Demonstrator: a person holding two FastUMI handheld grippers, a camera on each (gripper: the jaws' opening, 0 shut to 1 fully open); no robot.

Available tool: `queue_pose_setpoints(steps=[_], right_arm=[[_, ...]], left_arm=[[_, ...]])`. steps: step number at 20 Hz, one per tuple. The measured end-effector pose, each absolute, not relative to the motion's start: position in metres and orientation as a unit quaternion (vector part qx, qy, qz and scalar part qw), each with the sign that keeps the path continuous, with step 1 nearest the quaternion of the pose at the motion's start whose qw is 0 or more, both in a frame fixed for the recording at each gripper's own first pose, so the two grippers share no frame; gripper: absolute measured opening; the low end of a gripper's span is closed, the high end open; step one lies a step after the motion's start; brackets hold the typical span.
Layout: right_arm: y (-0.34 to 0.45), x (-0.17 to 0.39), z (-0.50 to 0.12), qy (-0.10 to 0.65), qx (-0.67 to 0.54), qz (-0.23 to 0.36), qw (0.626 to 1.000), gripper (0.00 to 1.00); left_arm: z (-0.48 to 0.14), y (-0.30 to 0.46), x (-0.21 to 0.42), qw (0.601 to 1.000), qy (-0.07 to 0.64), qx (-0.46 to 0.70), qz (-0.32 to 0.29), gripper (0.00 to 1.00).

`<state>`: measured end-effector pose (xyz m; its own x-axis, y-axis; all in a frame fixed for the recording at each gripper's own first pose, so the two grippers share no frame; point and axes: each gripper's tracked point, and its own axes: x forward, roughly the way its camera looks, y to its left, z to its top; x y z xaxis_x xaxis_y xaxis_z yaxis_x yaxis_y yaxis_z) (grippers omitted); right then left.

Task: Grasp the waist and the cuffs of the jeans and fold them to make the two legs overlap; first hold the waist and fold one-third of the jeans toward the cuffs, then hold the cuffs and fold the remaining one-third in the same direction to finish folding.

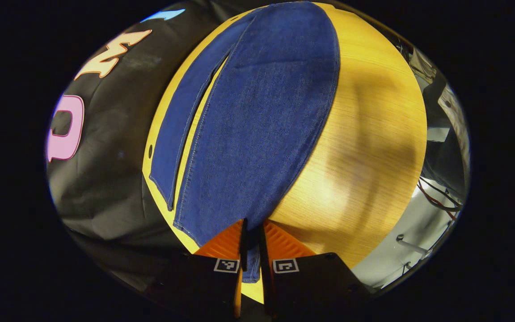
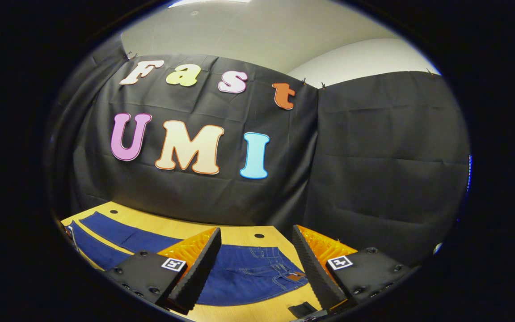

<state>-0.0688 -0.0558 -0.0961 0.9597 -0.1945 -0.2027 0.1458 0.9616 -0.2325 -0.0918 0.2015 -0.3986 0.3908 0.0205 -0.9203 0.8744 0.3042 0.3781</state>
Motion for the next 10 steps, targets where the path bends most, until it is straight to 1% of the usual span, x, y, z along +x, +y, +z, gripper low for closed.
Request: queue_pose_setpoints(steps=[2,5,6,7,10], right_arm=[[-0.059,-0.066,-0.101,0.116,-0.148,-0.071,0.98,0.99],[-0.079,-0.062,-0.11,0.128,-0.243,-0.034,0.961,1.0],[-0.09,-0.062,-0.12,0.139,-0.281,-0.021,0.949,0.99],[-0.098,-0.062,-0.129,0.151,-0.307,-0.01,0.94,1.0],[-0.126,-0.068,-0.172,0.202,-0.369,0.028,0.907,0.99]], left_arm=[[-0.399,0.2,-0.088,0.677,0.437,0.504,-0.311,0.01],[-0.4,0.204,-0.091,0.677,0.438,0.505,-0.306,0.0],[-0.399,0.202,-0.092,0.682,0.442,0.498,-0.303,0.0],[-0.4,0.203,-0.092,0.682,0.445,0.496,-0.302,0.0],[-0.4,0.203,-0.09,0.671,0.44,0.512,-0.305,0.0]])
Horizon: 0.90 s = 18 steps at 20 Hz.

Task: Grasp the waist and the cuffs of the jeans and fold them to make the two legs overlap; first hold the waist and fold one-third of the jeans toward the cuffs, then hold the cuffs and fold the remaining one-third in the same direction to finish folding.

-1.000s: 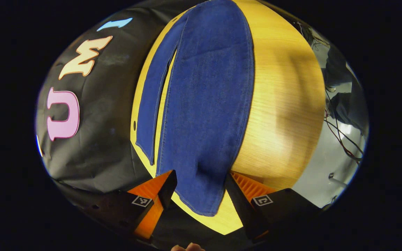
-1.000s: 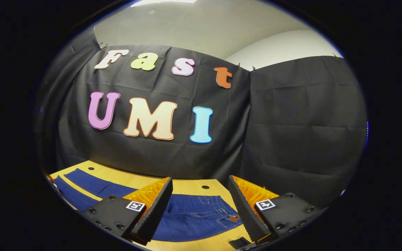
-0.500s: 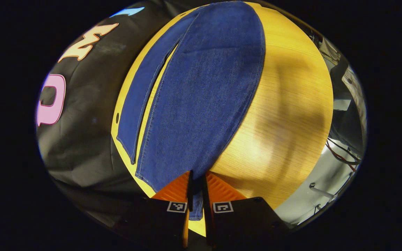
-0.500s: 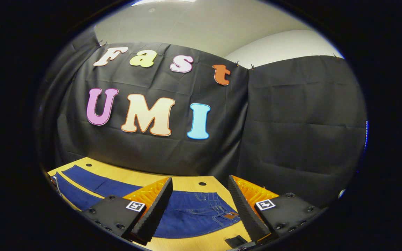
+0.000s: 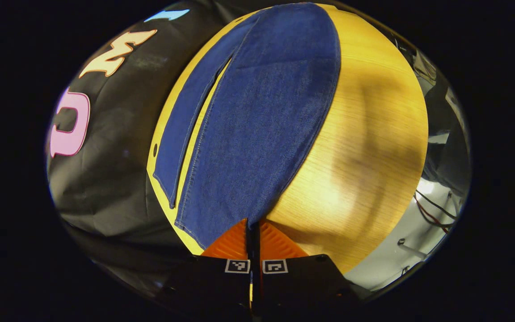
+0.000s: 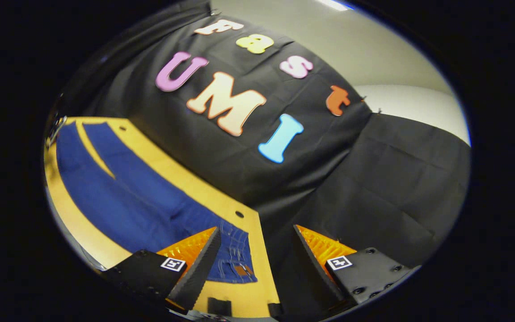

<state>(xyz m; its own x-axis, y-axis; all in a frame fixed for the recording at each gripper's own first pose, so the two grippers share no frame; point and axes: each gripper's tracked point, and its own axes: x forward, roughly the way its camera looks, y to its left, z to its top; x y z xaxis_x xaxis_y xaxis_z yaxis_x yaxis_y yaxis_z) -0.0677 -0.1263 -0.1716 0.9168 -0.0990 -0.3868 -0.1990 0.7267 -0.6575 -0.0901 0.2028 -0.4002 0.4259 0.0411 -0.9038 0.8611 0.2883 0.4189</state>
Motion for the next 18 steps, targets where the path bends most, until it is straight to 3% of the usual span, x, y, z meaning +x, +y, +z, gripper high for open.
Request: queue_pose_setpoints(steps=[4,12,18], right_arm=[[-0.156,-0.078,-0.24,0.267,-0.441,0.088,0.852,0.99],[-0.154,-0.082,-0.348,0.308,-0.536,0.219,0.755,0.99],[-0.149,-0.092,-0.406,0.329,-0.554,0.302,0.702,0.99]], left_arm=[[-0.4,0.203,-0.09,0.67,0.442,0.517,-0.299,0.0],[-0.402,0.205,-0.089,0.658,0.462,0.525,-0.279,0.0],[-0.403,0.206,-0.087,0.658,0.474,0.522,-0.265,0.0]])
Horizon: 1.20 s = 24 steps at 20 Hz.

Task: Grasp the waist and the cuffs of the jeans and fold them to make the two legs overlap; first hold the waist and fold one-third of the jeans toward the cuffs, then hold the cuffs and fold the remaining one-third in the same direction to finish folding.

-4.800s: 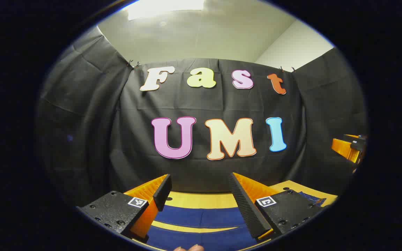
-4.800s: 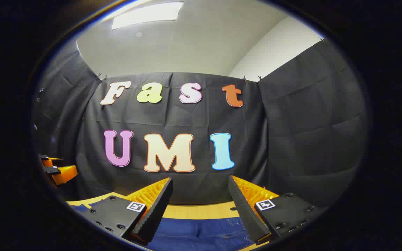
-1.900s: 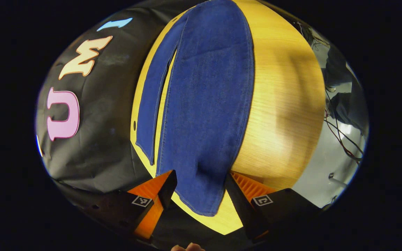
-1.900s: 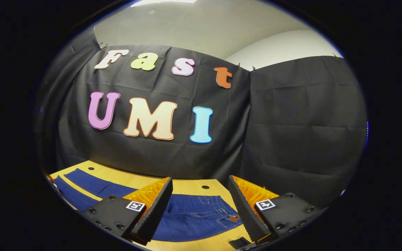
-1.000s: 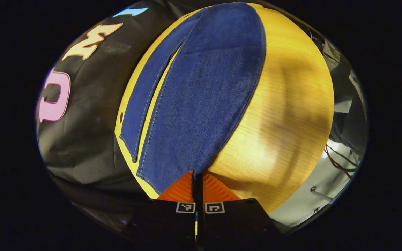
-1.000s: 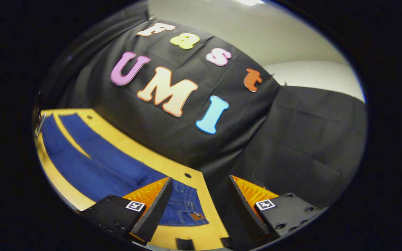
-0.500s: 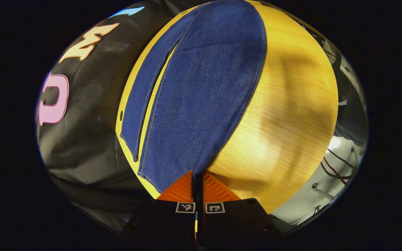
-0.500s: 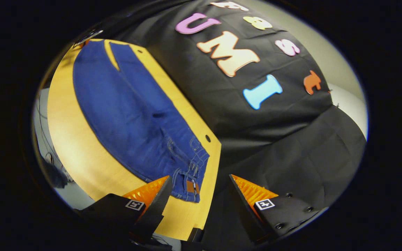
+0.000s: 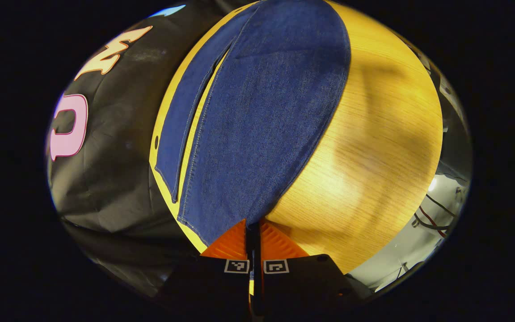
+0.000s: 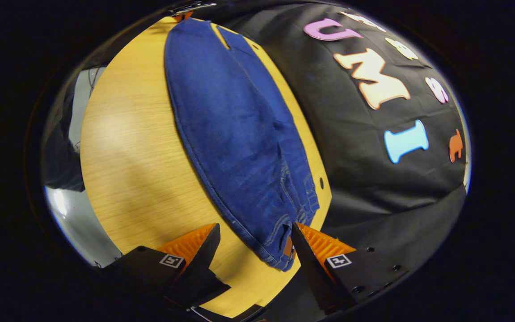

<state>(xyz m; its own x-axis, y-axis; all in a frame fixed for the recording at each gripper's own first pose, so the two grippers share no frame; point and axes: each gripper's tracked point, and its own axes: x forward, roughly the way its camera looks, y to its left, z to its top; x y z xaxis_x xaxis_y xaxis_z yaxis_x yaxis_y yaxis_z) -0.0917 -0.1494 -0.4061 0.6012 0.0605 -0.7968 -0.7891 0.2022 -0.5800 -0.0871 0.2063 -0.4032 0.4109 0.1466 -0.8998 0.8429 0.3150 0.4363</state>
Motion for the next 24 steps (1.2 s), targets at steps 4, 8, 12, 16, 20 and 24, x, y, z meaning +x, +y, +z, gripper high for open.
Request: queue_pose_setpoints(steps=[4,8,12,16,20,24], right_arm=[[-0.153,-0.074,-0.422,0.329,-0.56,0.308,0.695,0.94],[-0.149,-0.058,-0.439,0.357,-0.539,0.329,0.688,0.81],[-0.147,-0.065,-0.452,0.377,-0.539,0.338,0.673,0.16],[-0.152,-0.056,-0.452,0.379,-0.52,0.316,0.697,0.03],[-0.146,-0.036,-0.421,0.354,-0.512,0.291,0.726,0.03],[-0.139,0.013,-0.372,0.32,-0.476,0.216,0.79,0.03]], left_arm=[[-0.403,0.207,-0.087,0.656,0.48,0.522,-0.258,0.0],[-0.403,0.207,-0.087,0.655,0.485,0.523,-0.25,0.0],[-0.404,0.209,-0.086,0.652,0.49,0.525,-0.243,0.0],[-0.403,0.209,-0.086,0.655,0.507,0.513,-0.226,0.0],[-0.394,0.204,-0.084,0.685,0.524,0.466,-0.195,0.0],[-0.364,0.207,-0.055,0.712,0.507,0.459,-0.162,0.0]])
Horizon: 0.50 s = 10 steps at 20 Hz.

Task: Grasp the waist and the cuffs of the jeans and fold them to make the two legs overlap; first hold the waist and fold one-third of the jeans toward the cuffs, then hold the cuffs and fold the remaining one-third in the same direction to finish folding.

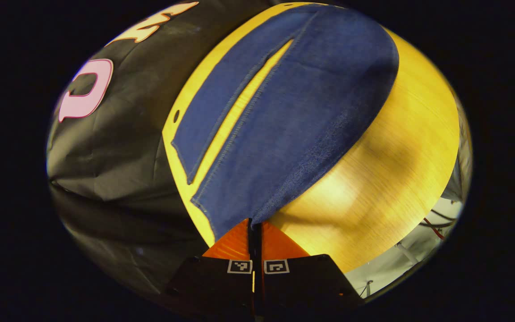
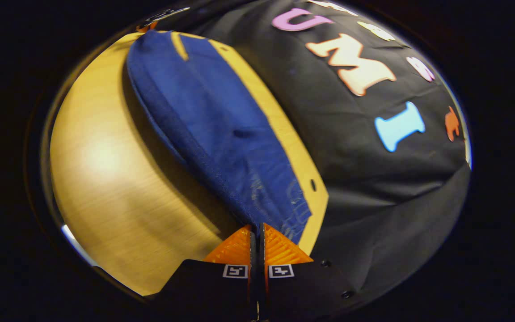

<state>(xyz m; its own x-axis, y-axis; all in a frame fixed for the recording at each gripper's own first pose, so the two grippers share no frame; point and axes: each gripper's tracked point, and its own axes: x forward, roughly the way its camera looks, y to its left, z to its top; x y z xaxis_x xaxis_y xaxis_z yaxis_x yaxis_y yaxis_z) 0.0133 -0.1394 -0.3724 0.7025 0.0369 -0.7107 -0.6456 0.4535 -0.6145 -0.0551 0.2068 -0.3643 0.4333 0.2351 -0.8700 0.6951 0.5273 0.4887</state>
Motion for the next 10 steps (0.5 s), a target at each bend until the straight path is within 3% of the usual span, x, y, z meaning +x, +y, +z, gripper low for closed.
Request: queue_pose_setpoints(steps=[6,10], right_arm=[[-0.121,0.088,-0.339,0.288,-0.449,0.147,0.833,0.02],[-0.109,0.137,-0.34,0.278,-0.438,0.108,0.848,0.03]], left_arm=[[-0.318,0.19,0.008,0.728,0.477,0.465,-0.163,0.0],[-0.327,0.202,0.082,0.729,0.463,0.472,-0.179,0.0]])
